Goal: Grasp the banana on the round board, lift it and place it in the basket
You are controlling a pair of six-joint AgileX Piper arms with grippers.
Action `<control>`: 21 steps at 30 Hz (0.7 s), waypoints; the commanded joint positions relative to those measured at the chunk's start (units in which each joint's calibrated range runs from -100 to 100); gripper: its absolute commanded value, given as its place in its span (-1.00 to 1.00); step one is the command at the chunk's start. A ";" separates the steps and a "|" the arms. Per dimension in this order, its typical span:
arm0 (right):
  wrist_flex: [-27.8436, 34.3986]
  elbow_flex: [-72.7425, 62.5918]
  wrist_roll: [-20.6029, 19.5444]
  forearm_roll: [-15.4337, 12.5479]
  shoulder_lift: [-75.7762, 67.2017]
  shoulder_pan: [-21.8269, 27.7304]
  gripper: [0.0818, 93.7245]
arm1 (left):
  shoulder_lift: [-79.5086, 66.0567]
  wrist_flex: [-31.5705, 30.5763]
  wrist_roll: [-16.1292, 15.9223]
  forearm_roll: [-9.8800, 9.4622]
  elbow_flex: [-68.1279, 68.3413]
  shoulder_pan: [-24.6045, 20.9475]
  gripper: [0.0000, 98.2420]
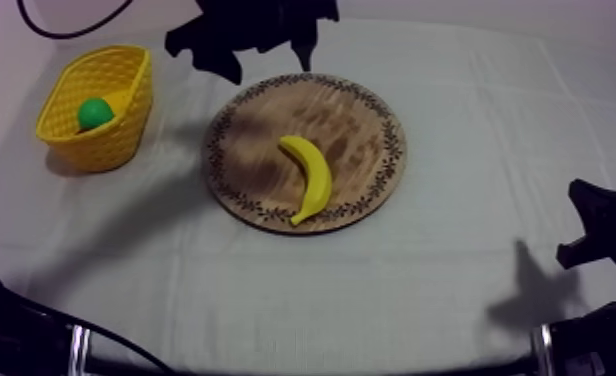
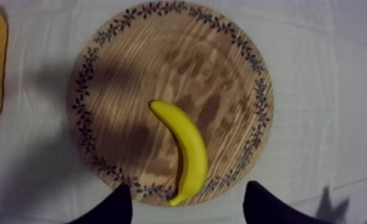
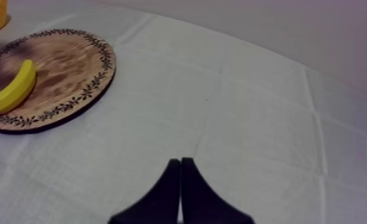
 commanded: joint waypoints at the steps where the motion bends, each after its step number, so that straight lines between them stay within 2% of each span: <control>1: -0.01 -0.03 -0.03 0.01 0.00 0.00 -0.99 | 0.36 0.91 -0.02 0.51 0.05 0.05 0.61; 12: -0.01 -0.03 -0.03 0.01 0.00 0.00 -0.99 | 4.02 2.61 0.37 2.05 0.03 -0.42 0.65; 21: -0.01 -0.03 -0.03 0.01 0.00 0.00 -0.99 | 11.11 1.44 0.68 5.10 2.90 0.24 0.63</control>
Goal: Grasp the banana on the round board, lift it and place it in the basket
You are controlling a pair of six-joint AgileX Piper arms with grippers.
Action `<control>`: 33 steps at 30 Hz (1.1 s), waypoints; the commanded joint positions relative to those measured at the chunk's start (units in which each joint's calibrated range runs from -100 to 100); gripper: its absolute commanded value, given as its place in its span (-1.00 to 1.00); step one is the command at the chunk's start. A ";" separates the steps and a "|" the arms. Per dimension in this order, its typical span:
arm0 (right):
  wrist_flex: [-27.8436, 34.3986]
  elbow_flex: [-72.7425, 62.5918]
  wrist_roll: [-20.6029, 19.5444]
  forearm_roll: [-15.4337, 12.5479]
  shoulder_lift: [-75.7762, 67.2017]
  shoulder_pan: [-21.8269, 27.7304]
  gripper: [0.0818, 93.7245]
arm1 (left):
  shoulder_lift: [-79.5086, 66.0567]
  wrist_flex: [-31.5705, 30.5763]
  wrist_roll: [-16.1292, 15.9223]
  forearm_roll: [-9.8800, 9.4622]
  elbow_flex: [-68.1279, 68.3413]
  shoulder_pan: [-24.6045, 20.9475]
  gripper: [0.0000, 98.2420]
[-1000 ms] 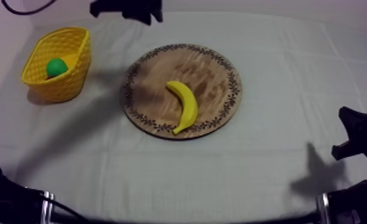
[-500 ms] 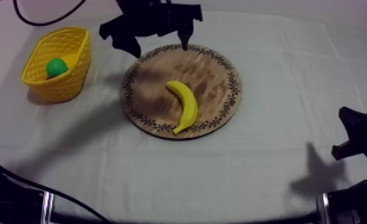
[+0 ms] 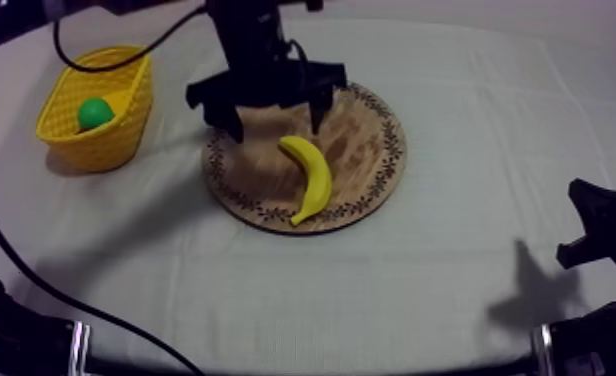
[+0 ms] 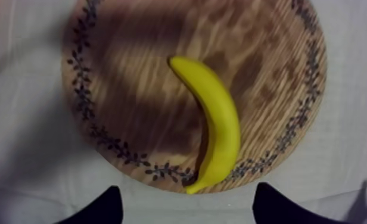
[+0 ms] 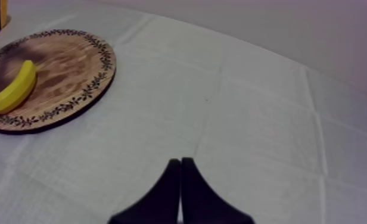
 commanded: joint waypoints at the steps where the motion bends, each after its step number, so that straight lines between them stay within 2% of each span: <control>1: 0.00 -0.03 0.00 0.01 0.00 0.00 -0.99 | 2.22 -0.44 0.07 0.48 0.07 0.22 0.62; 12: 0.00 -0.03 0.00 0.01 0.00 0.00 -0.99 | 12.98 -2.14 0.99 3.42 -6.78 0.05 0.59; 33: 0.00 -0.03 0.00 0.01 0.00 0.00 -0.99 | 27.01 -2.35 1.17 3.73 -18.38 -0.38 0.53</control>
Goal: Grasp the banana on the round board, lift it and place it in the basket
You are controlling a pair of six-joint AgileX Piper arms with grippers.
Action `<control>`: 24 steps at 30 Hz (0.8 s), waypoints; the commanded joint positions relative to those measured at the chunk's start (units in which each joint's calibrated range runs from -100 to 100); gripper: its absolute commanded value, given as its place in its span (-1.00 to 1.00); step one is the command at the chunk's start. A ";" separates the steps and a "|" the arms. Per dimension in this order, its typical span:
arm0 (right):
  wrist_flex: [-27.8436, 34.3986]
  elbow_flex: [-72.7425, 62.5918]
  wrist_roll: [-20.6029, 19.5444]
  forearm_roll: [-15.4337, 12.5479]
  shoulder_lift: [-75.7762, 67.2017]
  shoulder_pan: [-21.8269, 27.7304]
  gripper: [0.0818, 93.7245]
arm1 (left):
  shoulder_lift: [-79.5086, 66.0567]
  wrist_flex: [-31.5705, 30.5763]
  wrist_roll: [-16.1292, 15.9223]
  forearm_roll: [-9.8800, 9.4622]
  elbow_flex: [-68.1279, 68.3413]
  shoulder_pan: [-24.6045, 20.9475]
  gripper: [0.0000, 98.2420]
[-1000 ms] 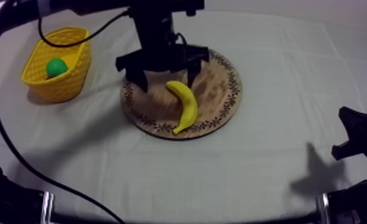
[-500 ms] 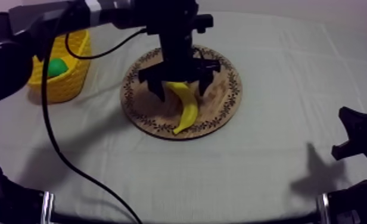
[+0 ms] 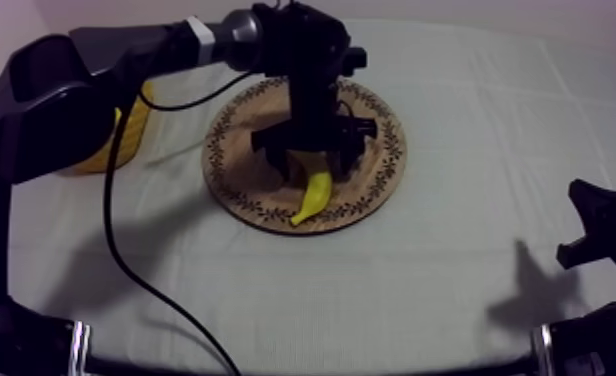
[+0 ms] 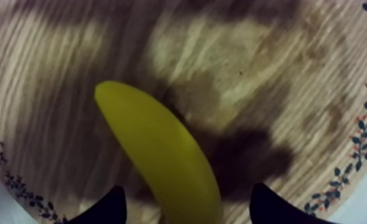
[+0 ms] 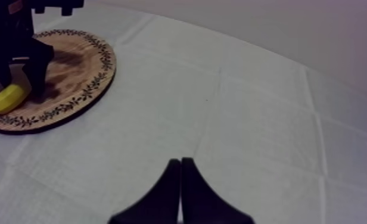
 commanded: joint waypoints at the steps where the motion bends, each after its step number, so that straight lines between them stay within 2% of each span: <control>1: 0.02 -0.03 0.00 0.01 0.00 0.00 -0.99 | 0.83 0.00 0.18 -0.01 -0.44 0.00 0.53; 8: 0.02 -0.03 0.00 0.01 0.00 0.00 -0.99 | 2.74 0.74 -0.32 0.13 -2.53 -0.14 0.44; 13: 0.02 -0.03 0.00 0.01 0.00 0.00 -0.99 | 3.17 0.94 -1.17 0.36 -3.13 -0.21 0.03; 17: 0.02 -0.03 0.00 0.01 0.00 0.00 -0.99 | 3.12 0.82 -1.70 0.21 -3.52 -0.23 -0.37; 20: 0.02 -0.03 0.00 0.01 0.00 0.00 -0.99 | 2.70 0.67 -1.97 0.02 -3.42 -0.30 -0.49; 24: 0.02 -0.03 0.00 0.01 0.00 0.00 -0.99 | 0.74 0.62 -2.54 -0.17 -2.36 -0.71 -0.55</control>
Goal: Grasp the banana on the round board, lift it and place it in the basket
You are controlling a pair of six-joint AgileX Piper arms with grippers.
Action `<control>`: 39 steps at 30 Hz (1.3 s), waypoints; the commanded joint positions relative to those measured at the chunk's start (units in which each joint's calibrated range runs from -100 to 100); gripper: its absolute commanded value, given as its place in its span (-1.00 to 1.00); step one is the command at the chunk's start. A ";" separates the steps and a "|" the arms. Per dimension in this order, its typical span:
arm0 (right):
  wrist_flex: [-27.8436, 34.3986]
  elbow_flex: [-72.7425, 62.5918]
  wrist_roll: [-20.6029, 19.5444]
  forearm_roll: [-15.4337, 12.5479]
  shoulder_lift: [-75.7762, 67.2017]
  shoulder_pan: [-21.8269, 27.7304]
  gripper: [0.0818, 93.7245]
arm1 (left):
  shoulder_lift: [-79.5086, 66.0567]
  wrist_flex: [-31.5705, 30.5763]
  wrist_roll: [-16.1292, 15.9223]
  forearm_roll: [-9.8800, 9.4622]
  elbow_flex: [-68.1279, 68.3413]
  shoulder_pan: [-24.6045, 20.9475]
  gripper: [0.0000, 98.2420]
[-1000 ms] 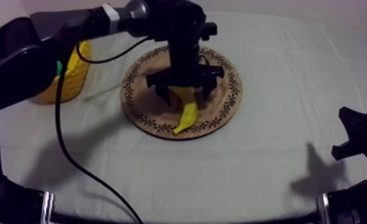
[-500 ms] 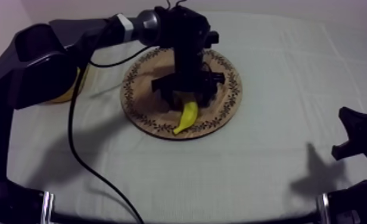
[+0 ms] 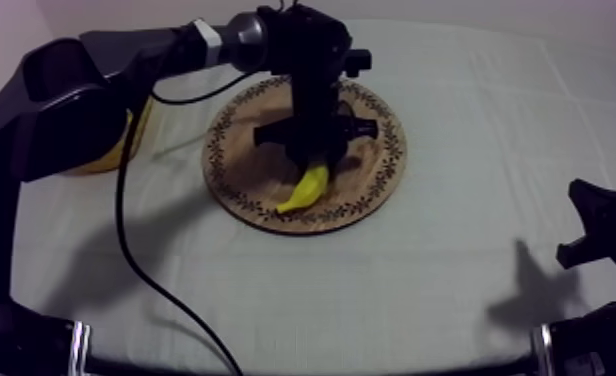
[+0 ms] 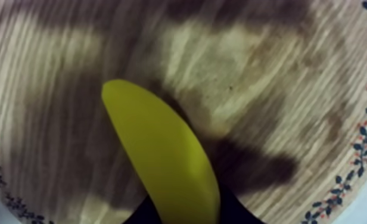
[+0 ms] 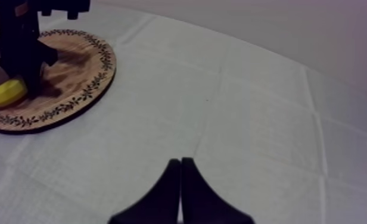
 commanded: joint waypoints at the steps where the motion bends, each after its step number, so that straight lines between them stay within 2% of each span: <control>1: 0.02 -0.03 0.00 0.01 0.00 0.00 -0.99 | -1.58 -0.11 -0.33 -0.11 0.73 -0.40 -0.56; 9: 0.02 -0.03 0.00 0.01 0.00 0.00 -0.99 | -13.99 0.96 -3.05 -0.63 5.91 -2.87 -0.60; 17: 0.02 -0.03 0.00 0.01 0.00 0.00 -0.99 | -32.58 1.78 -6.82 -2.07 20.01 -5.02 -0.63; 23: 0.02 -0.03 0.00 0.01 0.00 0.00 -0.99 | -46.25 2.11 -9.68 -2.57 27.20 -9.02 -0.63; 30: 0.02 -0.03 0.00 0.01 0.00 0.00 -0.99 | -53.33 2.17 -14.40 -5.95 26.62 -15.86 -0.63; 39: 0.02 -0.03 0.00 0.01 0.00 0.00 -0.99 | -48.50 2.13 -18.34 -10.01 19.66 -23.33 -0.64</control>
